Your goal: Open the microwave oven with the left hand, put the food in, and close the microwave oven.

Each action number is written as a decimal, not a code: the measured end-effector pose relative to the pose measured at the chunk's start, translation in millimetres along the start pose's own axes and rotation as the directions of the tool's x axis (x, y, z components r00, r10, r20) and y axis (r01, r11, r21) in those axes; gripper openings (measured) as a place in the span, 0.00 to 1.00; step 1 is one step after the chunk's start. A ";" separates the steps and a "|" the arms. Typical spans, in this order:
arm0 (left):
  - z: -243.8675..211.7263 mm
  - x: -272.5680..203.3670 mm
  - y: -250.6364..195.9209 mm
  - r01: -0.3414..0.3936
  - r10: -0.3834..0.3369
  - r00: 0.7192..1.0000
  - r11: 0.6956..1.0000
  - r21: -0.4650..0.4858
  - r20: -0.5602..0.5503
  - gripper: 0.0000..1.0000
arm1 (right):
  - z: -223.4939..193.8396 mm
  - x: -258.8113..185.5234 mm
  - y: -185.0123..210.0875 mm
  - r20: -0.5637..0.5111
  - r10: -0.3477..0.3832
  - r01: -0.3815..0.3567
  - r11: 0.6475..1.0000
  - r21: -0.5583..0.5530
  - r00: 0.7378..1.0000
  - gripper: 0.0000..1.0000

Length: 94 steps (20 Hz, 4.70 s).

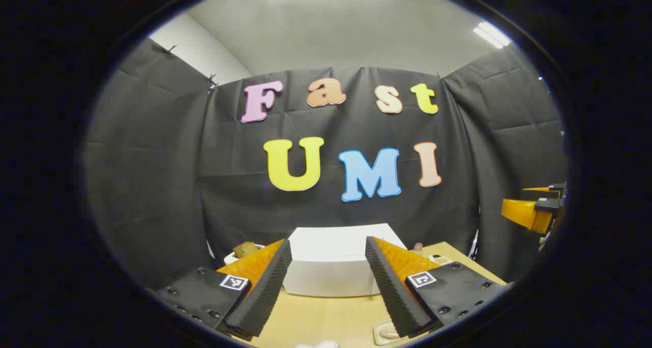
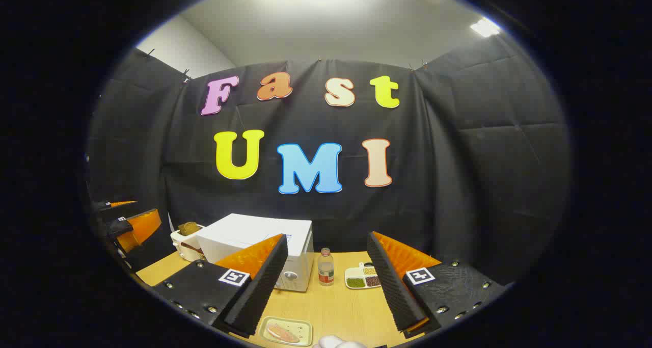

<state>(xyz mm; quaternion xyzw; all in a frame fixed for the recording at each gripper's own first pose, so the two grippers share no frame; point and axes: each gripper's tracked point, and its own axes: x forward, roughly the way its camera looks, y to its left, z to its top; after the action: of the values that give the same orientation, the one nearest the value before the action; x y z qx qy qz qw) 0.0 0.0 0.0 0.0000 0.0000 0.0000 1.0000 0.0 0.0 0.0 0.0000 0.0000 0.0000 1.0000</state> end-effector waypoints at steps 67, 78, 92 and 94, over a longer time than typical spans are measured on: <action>-318.1 259.3 -171.3 0.201 -0.209 0.948 0.978 -0.056 -0.240 0.18 | 4.7 -32.1 -104.8 -0.083 -0.316 0.296 0.935 -0.194 0.945 0.96; -319.4 197.5 -130.7 0.129 -0.106 0.965 0.988 0.083 -0.241 0.35 | 8.3 -28.6 -99.5 -0.084 -0.238 0.222 0.961 -0.163 0.968 0.96; -321.5 126.1 -77.0 0.127 -0.120 0.960 0.992 0.011 -0.253 0.99 | -14.5 -33.3 -62.3 -0.124 -0.116 0.097 0.985 -0.145 0.985 0.96; -319.5 108.1 -61.5 0.116 -0.105 0.963 0.993 0.030 -0.249 1.00 | -20.2 -32.0 -49.0 -0.135 -0.082 0.062 0.987 -0.147 0.987 0.96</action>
<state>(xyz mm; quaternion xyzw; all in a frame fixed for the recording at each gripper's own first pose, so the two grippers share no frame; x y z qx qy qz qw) 108.1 -61.5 -319.5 0.0223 0.1246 -0.0557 0.9904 -32.0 -49.0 -20.2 -0.0712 0.0704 -0.0364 0.9943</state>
